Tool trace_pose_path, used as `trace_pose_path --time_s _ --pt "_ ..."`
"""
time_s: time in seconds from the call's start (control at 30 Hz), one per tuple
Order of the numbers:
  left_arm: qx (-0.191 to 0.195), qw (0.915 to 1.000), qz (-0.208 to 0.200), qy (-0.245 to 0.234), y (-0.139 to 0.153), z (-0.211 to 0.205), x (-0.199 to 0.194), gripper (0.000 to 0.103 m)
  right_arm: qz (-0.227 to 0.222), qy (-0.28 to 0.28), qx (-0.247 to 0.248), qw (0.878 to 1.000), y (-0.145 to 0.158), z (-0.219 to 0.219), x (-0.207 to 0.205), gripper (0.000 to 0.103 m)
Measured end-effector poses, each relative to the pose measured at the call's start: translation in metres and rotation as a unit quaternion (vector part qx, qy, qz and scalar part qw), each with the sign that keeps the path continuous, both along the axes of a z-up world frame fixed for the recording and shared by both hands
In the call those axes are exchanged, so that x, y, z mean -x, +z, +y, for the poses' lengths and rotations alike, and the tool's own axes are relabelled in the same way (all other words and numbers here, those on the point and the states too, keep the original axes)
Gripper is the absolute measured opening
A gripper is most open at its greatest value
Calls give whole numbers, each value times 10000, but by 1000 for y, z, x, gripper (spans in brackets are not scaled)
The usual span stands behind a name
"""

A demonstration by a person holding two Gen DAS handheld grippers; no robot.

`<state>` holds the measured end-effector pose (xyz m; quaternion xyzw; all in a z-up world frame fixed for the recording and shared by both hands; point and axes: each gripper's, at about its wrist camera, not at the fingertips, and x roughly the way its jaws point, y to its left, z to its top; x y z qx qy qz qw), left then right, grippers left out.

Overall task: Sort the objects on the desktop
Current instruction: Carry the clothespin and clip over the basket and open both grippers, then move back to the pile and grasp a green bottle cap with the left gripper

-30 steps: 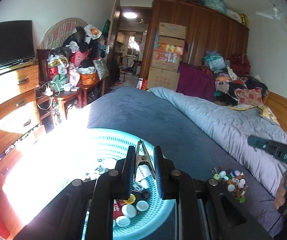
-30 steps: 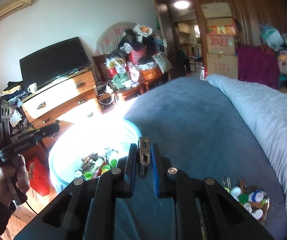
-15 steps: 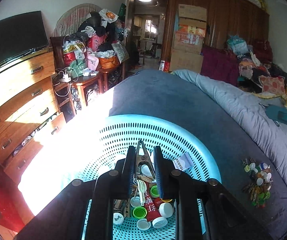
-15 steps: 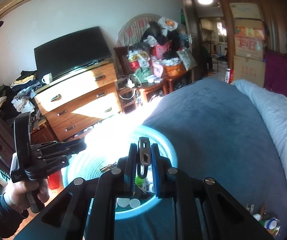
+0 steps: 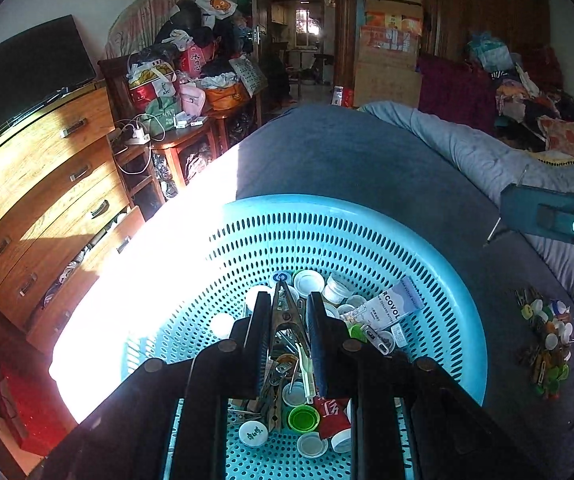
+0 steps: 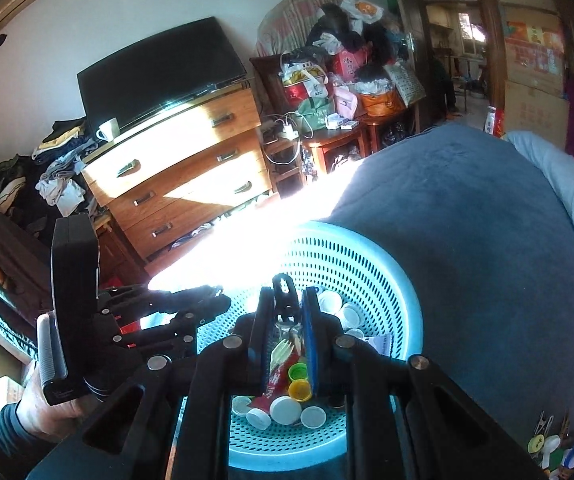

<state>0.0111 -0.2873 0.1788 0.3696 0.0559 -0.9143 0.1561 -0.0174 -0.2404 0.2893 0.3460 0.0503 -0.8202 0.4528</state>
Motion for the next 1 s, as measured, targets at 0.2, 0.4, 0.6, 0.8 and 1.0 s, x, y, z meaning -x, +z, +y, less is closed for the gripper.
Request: trace_pose_path --time_s 0.2,0.4,0.6,0.8,1.0 --pt "39 10000 -55 -19 -5 -3 4 19 30 118 -82 9999 -5 -12 -2 15" --pt "45 10000 -67 3 -5 0 4 19 1 121 -118 9999 -9 -17 -2 15" --pt "221 9997 -122 37 -9 5 5 47 -4 71 -107 9999 -13 -15 -7 66" --pt "254 9996 -84 64 -2 15 -4 47 -49 -98 -10 9999 -14 7 -19 70" --pt "275 9995 7 -121 8 41 -13 48 -223 -395 -53 9990 -38 55 -37 78"
